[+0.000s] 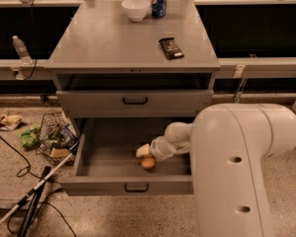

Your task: Place orange into middle drawer

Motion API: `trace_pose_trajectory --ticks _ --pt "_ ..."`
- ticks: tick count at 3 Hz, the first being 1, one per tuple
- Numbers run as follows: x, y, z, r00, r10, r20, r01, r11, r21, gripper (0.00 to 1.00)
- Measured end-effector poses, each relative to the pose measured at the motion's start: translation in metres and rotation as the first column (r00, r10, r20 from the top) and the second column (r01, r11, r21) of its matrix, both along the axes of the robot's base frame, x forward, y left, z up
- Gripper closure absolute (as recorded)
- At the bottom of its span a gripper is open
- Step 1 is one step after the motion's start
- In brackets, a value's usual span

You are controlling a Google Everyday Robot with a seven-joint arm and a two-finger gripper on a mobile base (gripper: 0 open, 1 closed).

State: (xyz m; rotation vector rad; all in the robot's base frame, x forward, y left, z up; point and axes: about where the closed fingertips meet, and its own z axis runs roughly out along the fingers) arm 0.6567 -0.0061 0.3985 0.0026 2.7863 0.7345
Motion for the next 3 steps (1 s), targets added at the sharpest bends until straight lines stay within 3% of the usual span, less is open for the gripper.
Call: trace_pose_trajectory --ticks 1,2,3 --pt "0.000 -0.001 -0.006 0.9999 0.013 0.004 -0.013 0.998 -0.064 0.02" --pt "-0.003 -0.020 0.034 0.9960 0.039 0.080 -0.032 0.995 -0.092 0.23" --pt "-0.013 -0.044 0.099 0.9780 0.124 0.168 -0.123 0.992 -0.017 0.54"
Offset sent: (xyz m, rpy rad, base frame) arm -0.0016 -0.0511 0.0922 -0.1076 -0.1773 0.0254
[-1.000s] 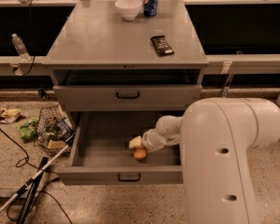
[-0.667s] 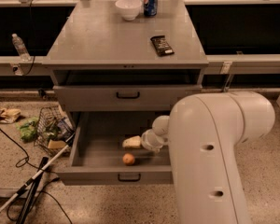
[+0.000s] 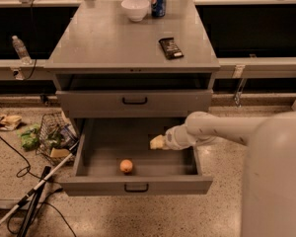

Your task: Place orange into middle drawer

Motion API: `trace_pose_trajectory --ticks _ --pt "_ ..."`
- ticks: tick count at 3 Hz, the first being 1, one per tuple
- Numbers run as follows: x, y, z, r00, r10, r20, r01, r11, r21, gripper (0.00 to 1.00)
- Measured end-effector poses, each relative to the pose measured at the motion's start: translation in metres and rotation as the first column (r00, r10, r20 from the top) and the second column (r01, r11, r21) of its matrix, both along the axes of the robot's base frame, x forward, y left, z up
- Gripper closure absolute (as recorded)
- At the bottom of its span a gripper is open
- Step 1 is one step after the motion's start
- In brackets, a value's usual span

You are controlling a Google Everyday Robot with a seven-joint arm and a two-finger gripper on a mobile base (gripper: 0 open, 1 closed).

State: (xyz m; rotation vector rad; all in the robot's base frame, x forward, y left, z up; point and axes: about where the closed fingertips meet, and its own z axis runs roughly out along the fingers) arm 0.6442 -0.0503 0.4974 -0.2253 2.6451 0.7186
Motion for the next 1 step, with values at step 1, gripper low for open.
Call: trace_pose_trajectory --ticks 1 --pt "-0.0198 -0.0092 0.0449 0.9985 0.045 0.032 -0.049 0.990 0.136 0.77"
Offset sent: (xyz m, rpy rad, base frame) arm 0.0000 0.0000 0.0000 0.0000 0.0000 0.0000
